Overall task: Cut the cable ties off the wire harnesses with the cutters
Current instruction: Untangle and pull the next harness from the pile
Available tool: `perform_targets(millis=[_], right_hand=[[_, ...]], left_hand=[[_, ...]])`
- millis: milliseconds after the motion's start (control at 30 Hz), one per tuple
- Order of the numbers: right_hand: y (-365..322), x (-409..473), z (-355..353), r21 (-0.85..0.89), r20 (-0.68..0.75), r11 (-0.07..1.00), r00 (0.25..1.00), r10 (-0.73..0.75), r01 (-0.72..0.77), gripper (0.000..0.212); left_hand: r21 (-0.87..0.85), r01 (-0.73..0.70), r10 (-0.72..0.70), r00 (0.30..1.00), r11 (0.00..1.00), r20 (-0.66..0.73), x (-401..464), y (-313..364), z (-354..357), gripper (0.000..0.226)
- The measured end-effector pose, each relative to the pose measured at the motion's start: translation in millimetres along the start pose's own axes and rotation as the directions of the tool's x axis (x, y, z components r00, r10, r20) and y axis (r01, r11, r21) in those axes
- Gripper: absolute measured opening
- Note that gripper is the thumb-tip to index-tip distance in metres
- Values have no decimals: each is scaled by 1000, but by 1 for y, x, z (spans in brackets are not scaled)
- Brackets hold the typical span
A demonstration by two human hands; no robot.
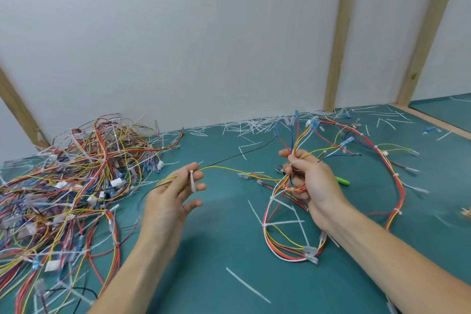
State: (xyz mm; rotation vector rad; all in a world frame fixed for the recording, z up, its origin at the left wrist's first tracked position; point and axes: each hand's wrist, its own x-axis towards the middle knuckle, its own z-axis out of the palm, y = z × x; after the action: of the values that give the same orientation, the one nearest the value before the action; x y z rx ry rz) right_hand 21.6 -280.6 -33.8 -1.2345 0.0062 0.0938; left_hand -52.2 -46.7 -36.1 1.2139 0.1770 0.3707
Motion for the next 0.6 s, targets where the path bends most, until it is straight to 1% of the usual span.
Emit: perform_targets(millis=[33,67,100,133,200,300,467,600], right_hand=[[0,1,-1,-2,-33,1000,999,-4,4,24],[0,2,-1,0,-68,1000,998,-7,7,25],[-1,3,-1,4,-99,1000,995,-12,13,25],[-1,4,-2,10,-123,1000,992,-18,19,25],[-3,4,-2,20,-149,1000,989,-22,25,25],[-2,4,-2,4,-157,1000,987,-26,27,25],[3,2,1,-33,-136,999,990,-30,25,23],[4,2,1,-29,-126,999,991,-36,33,22]], left_hand=[[130,-101,105,994,986,-22,-2,-2,2,21],[229,-193,201,979,954,-15,-4,-4,4,20],[284,-258,268,963,924,3,-6,-6,6,19],[305,-292,300,954,907,19,-8,-8,7,17],[322,-290,294,955,901,37,-10,-11,9,14],[341,-233,239,971,911,27,-9,-14,9,9],[326,-177,191,982,928,-9,-7,-14,5,6],[341,-170,176,984,925,13,-7,-15,6,6]])
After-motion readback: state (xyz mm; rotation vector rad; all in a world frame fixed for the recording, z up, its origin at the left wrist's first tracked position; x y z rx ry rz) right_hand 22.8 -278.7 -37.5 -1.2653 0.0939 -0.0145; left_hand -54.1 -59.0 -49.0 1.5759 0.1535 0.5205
